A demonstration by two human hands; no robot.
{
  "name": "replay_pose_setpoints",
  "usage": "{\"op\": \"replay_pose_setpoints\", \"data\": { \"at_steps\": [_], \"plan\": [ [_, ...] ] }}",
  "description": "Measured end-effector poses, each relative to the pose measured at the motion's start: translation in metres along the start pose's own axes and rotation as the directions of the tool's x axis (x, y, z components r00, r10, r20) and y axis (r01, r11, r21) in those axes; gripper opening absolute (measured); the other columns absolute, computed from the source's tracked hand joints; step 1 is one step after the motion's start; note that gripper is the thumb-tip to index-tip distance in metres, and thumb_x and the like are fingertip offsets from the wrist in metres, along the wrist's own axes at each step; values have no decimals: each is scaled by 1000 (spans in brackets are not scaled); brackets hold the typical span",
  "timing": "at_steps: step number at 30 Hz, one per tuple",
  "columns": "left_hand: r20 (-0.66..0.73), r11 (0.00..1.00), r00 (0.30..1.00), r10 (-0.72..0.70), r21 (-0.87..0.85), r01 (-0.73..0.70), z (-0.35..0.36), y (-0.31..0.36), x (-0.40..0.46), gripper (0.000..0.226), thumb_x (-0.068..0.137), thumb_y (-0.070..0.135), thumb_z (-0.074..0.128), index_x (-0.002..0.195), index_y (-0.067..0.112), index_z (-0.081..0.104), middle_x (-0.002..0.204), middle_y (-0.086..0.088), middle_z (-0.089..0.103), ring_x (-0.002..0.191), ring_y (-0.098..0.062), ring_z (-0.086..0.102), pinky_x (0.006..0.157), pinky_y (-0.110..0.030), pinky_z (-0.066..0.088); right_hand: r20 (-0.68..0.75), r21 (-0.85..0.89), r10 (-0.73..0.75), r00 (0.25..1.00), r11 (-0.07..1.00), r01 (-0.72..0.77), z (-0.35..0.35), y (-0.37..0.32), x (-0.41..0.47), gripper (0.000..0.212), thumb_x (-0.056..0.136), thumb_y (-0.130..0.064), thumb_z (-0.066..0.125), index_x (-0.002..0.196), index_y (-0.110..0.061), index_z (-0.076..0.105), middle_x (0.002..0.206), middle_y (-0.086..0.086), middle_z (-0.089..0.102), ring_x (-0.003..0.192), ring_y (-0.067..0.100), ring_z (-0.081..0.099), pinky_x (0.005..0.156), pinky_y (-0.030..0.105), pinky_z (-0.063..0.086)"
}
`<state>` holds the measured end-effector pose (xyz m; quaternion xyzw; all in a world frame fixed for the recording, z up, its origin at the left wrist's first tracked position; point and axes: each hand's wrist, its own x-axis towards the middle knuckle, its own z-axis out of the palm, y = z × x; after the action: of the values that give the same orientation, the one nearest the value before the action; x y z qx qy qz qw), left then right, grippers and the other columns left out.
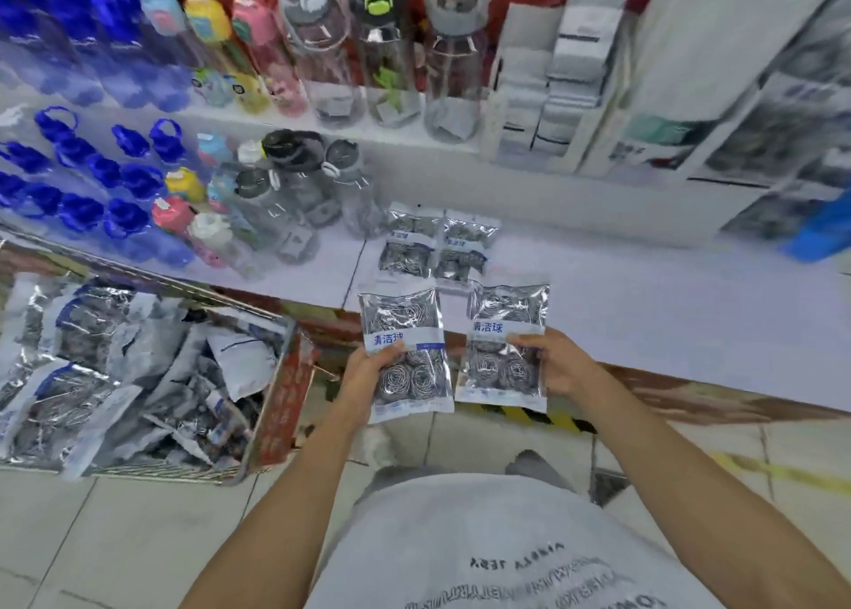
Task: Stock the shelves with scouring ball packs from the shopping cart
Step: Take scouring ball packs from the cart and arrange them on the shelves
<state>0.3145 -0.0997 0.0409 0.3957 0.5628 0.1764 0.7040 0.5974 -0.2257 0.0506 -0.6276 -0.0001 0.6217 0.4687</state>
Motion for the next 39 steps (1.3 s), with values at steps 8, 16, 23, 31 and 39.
{"op": "replay_pose_setpoints", "data": {
  "at_steps": [8, 16, 23, 31, 39],
  "plan": [
    [33, 987, 990, -139, 86, 136, 95, -9, 17, 46, 83, 38, 86, 122, 21, 68, 117, -7, 77, 113, -35, 71, 99, -59, 56, -132, 127, -79, 988, 987, 96, -95, 12, -17, 30, 82, -2, 81, 109, -5, 67, 84, 8, 76, 72, 20, 74, 60, 31, 59],
    [99, 976, 981, -167, 155, 151, 157, 15, 83, 72, 82, 51, 83, 143, 24, 56, 143, -3, 62, 135, -31, 54, 112, -58, 46, -286, 114, -51, 957, 990, 87, -134, -17, 28, 24, 83, -1, 80, 103, -4, 69, 97, 11, 74, 94, 28, 67, 81, 38, 52],
    [136, 967, 968, -211, 174, 186, 200, 35, 159, 79, 86, 46, 81, 152, 15, 48, 149, -8, 58, 138, -29, 53, 118, -55, 40, -378, 86, 21, 926, 996, 12, -151, -57, 79, 33, 80, -4, 83, 110, -4, 67, 122, 25, 70, 115, 40, 64, 109, 56, 49],
    [127, 939, 946, -299, 219, 267, 236, 48, 234, 71, 87, 37, 82, 146, 12, 53, 148, -11, 58, 138, -34, 54, 114, -62, 42, -406, 145, 119, 906, 987, -64, -161, -78, 135, 52, 79, -1, 83, 126, 6, 62, 115, 23, 74, 109, 43, 71, 96, 55, 58],
    [140, 923, 932, -333, 250, 293, 263, 46, 294, 88, 87, 37, 82, 159, 15, 36, 163, -14, 40, 148, -35, 40, 123, -62, 29, -423, 141, 157, 893, 984, -106, -173, -101, 194, 39, 77, 3, 85, 112, -3, 69, 112, 20, 76, 95, 33, 77, 73, 40, 65]
  ]
}}
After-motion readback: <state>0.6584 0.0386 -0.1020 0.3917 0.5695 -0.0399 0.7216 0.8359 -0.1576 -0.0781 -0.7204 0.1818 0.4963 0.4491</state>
